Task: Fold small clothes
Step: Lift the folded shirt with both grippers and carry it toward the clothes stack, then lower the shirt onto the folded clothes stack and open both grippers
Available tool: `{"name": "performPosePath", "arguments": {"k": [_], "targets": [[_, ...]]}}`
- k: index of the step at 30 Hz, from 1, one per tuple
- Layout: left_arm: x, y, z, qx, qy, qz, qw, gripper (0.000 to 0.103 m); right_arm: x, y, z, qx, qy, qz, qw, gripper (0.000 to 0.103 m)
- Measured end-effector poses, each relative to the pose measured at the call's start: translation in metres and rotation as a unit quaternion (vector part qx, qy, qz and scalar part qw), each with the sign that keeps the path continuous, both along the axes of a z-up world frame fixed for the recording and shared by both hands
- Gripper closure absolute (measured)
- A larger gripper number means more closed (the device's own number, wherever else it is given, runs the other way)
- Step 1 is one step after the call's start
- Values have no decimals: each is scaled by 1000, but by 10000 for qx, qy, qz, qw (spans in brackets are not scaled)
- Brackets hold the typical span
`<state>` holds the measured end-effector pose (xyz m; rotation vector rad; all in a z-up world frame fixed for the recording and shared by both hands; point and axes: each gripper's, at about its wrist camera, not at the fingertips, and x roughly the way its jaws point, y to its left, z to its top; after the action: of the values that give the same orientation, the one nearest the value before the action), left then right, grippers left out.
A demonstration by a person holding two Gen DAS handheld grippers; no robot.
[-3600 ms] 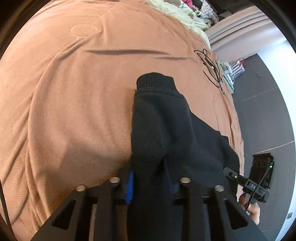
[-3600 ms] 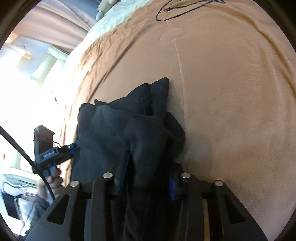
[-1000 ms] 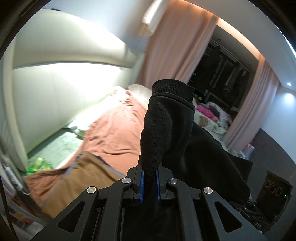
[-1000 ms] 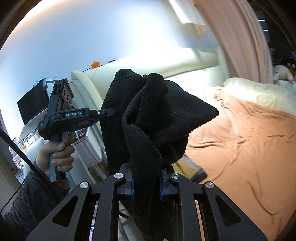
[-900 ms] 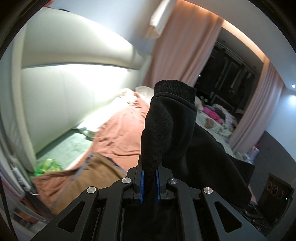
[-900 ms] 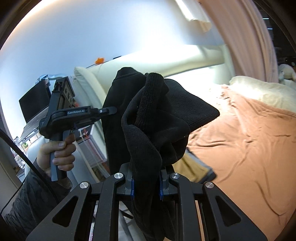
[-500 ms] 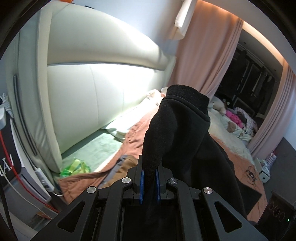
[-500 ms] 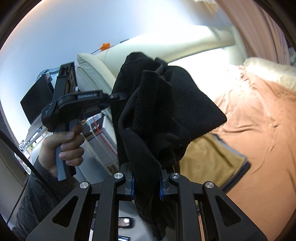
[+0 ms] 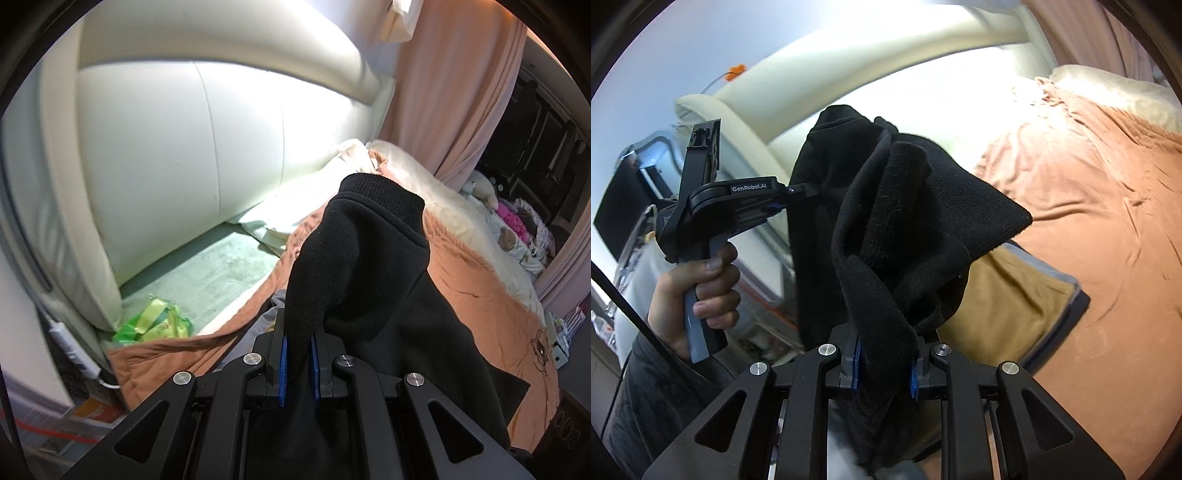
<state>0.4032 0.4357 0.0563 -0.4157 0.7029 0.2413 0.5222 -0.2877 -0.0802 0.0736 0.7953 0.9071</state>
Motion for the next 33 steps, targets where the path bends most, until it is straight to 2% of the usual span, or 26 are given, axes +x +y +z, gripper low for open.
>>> {"name": "performPosePath", "arguments": {"k": [4,7,9,11,12,14,18,20,23,24,29,31,33], "targets": [[30,2,-17,4,152,-87,9998,94,42,-37,-7,-32,108,-166,9998,86],[52,3,-35,72,473,-74,9988,90,75,-59,-15,-209,233,-331,9990,85],[62,3,-48,408,822,79,9957,72,96,-71,-23,-756,194,-695,9945,74],[60,6,-52,458,776,183,9958,64,118,-91,-28,-1142,202,-1016,9880,61],[57,8,-53,389,728,156,9965,61,126,-104,-27,-1161,153,-1130,9867,53],[52,10,-54,411,767,168,9961,61,134,-125,-21,-1157,24,-1266,9852,47],[34,6,-56,328,784,98,9963,61,135,-141,-13,-1111,-167,-1148,9870,47],[28,-1,-58,401,821,28,9958,61,128,-145,-7,-1015,-312,-871,9905,47],[12,-13,-65,430,856,-93,9954,61,115,-139,-7,-1006,-361,-519,9929,47],[6,-17,-68,409,864,-136,9953,61,113,-116,-13,-1027,-405,-420,9930,47],[-17,-40,-84,361,900,-355,9947,61,85,-73,-32,-1053,-499,197,9930,47],[-29,-50,-92,353,869,-400,9948,61,74,-45,-56,-1147,-553,372,9912,50],[-38,-57,-101,353,935,-473,9939,61,71,-33,-65,-1200,-538,531,9899,56]]}}
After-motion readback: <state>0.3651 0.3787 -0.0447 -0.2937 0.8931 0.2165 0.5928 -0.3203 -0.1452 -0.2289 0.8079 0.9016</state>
